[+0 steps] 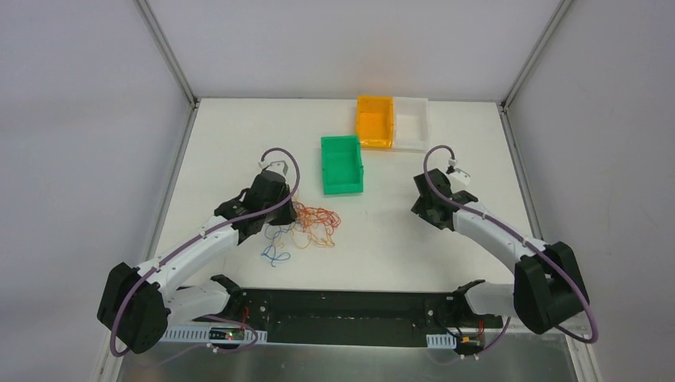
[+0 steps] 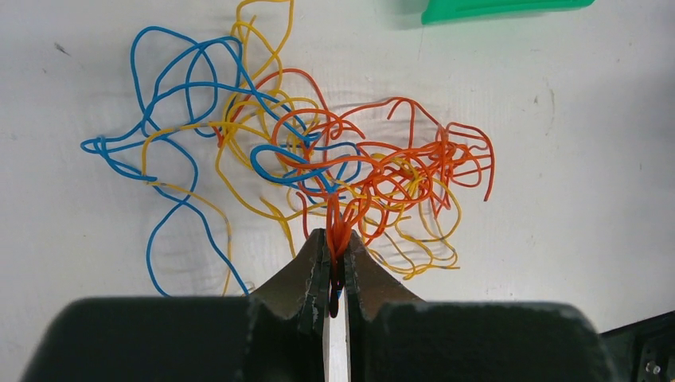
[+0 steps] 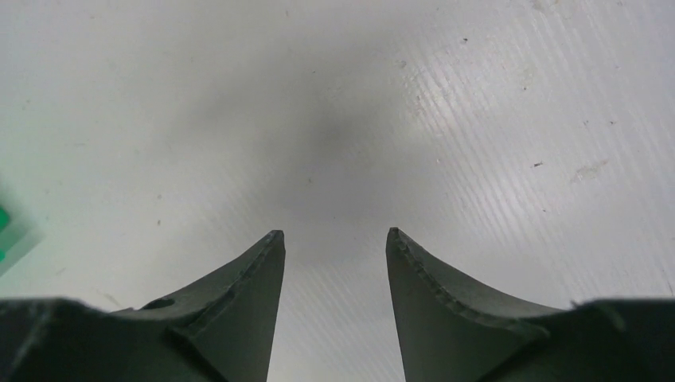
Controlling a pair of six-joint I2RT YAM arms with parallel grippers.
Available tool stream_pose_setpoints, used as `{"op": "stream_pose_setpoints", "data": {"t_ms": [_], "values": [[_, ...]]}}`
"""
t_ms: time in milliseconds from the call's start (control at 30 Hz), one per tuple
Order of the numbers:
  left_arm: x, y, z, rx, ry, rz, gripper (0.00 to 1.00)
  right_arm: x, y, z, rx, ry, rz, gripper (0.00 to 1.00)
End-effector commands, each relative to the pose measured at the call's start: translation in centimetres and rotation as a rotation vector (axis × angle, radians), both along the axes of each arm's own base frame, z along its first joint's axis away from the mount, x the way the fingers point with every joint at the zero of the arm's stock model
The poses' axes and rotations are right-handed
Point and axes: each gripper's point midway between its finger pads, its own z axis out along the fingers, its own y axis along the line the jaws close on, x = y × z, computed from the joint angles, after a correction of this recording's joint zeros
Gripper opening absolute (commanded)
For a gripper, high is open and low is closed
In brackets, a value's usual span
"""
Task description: Untangle the cables
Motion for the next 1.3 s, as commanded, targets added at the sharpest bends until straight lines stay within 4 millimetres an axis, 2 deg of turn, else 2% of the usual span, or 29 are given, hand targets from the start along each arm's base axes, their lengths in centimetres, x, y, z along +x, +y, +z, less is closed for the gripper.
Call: {"op": "stream_pose_setpoints", "data": {"t_ms": [0, 67, 167, 200, 267, 333, 367, 433, 533, 733, 867, 933, 1067, 1167, 1267], "values": [[-0.5, -0.8, 1.2, -0.049, 0.002, -0.043, 0.04, -1.0, 0.9, 2.4, 0.082, -0.062, 0.076, 0.55], [-0.8, -1.5, 1.8, -0.076, 0.011, -0.075, 0.14, -1.4, 1.4, 3.4, 0.125, -0.09, 0.108, 0.58], [-1.1, -2.4, 2.8, -0.112, 0.019, -0.11, 0.47, -2.3, 1.9, 4.7, 0.176, -0.123, 0.138, 0.68], [-1.3, -2.7, 3.2, -0.126, 0.023, -0.122, 0.54, -2.7, 1.8, 5.1, 0.187, -0.129, 0.141, 0.7], [-1.4, -2.9, 3.8, -0.142, 0.024, -0.132, 0.65, -3.4, 1.7, 5.7, 0.2, -0.134, 0.152, 0.73], [-1.6, -3.0, 4.3, -0.153, 0.022, -0.134, 0.71, -4.0, 1.5, 5.9, 0.205, -0.142, 0.156, 0.73], [-1.7, -3.0, 4.5, -0.16, 0.02, -0.134, 0.78, -4.2, 1.4, 5.9, 0.208, -0.145, 0.158, 0.73], [-2.1, -3.0, 4.8, -0.171, 0.023, -0.137, 0.97, -4.6, 1.5, 5.7, 0.224, -0.144, 0.167, 0.74], [-2.5, -2.8, 4.9, -0.175, 0.019, -0.145, 0.99, -4.7, 2.3, 5.5, 0.262, -0.145, 0.189, 0.74], [-2.3, -2.7, 3.4, -0.131, 0.053, -0.152, 0.99, -3.2, 6.1, 5.9, 0.301, -0.135, 0.392, 0.7], [-1.1, -3.0, 3.3, -0.091, 0.057, -0.162, 0.96, -2.1, 11.2, 7.2, 0.33, -0.111, 0.582, 0.67], [-0.6, -2.9, 3.1, -0.073, 0.057, -0.154, 0.94, -2.4, 14.8, 7.1, 0.344, -0.096, 0.72, 0.66], [0.3, -2.1, 2.8, -0.021, 0.039, -0.115, 0.91, -1.6, 20.0, 7.0, 0.336, -0.131, 0.899, 0.65], [0.5, -1.5, 2.3, 0.007, 0.039, -0.096, 0.87, -0.8, 22.8, 6.3, 0.336, -0.146, 0.991, 0.65], [0.6, -1.5, 1.7, 0.012, 0.057, -0.088, 0.81, -0.8, 25.0, 5.1, 0.3, -0.117, 1.103, 0.65]]}}
